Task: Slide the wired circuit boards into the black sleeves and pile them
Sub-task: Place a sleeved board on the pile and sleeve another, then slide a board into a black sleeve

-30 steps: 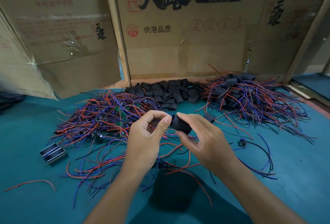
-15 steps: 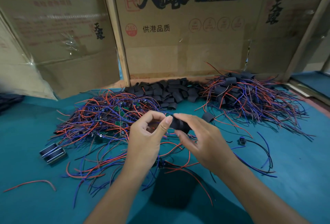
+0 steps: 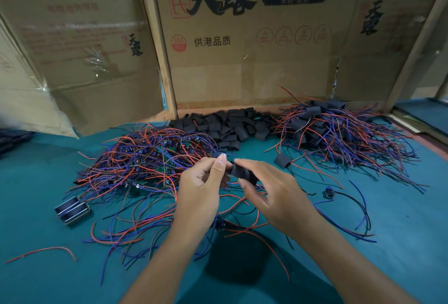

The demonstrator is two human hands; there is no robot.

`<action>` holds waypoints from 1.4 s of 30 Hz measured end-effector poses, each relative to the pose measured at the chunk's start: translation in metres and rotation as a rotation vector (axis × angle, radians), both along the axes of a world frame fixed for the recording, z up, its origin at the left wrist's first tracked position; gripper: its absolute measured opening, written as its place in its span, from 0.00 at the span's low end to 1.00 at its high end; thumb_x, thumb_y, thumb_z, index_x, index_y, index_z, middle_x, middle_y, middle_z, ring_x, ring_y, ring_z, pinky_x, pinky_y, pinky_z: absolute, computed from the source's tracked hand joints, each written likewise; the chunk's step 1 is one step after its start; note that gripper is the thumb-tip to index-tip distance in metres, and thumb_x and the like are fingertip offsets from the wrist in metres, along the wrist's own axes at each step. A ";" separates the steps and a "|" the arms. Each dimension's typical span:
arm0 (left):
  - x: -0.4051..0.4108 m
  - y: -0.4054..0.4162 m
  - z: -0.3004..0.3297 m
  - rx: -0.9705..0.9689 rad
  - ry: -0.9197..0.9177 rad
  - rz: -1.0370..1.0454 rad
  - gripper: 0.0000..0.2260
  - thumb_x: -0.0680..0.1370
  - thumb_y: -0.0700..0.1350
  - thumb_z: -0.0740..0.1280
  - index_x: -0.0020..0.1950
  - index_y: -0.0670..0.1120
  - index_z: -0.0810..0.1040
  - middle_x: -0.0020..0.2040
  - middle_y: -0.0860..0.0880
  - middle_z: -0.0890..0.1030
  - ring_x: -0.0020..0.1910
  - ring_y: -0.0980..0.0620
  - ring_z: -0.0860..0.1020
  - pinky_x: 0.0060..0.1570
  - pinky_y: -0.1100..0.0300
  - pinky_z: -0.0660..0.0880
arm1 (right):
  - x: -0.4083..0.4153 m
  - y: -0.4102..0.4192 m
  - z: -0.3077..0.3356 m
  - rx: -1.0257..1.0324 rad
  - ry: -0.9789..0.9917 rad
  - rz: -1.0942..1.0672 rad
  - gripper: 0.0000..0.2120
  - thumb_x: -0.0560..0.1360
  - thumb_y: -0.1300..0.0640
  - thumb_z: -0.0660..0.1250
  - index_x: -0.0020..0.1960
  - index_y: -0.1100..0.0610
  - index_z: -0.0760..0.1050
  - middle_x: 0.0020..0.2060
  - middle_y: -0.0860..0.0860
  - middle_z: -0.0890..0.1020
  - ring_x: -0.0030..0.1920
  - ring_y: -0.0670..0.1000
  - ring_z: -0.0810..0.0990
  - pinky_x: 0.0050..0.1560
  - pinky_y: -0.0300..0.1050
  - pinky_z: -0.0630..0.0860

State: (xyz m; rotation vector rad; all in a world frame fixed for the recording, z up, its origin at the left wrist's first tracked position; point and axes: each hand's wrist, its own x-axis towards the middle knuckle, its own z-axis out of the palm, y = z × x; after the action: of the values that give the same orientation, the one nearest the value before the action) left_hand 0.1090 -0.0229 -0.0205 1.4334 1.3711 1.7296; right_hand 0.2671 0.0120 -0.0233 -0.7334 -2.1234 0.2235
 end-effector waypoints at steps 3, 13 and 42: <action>0.000 0.001 -0.001 -0.010 0.001 -0.008 0.12 0.81 0.51 0.64 0.42 0.51 0.84 0.39 0.48 0.84 0.39 0.52 0.81 0.46 0.51 0.78 | -0.001 0.000 -0.002 0.001 -0.014 -0.009 0.19 0.75 0.56 0.68 0.65 0.58 0.75 0.55 0.49 0.82 0.55 0.46 0.77 0.55 0.37 0.71; 0.004 -0.001 -0.001 -0.005 0.065 -0.038 0.10 0.79 0.55 0.65 0.47 0.54 0.83 0.42 0.51 0.84 0.44 0.49 0.81 0.49 0.45 0.78 | -0.002 0.004 -0.004 -0.012 -0.044 -0.111 0.08 0.79 0.56 0.64 0.56 0.57 0.77 0.44 0.50 0.82 0.44 0.52 0.79 0.43 0.46 0.73; -0.043 0.019 -0.029 0.004 1.174 0.313 0.11 0.78 0.47 0.71 0.37 0.50 0.75 0.22 0.55 0.68 0.19 0.55 0.66 0.16 0.59 0.64 | -0.032 0.242 0.005 -0.123 -0.778 -0.346 0.11 0.79 0.49 0.61 0.55 0.55 0.74 0.52 0.55 0.79 0.56 0.58 0.78 0.50 0.50 0.74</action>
State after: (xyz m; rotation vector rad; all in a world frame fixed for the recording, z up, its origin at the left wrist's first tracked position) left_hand 0.0661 -0.0042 -0.0492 2.5005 2.2172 0.9495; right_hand 0.2353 0.2543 -0.0179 -1.4142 -2.6523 -0.1526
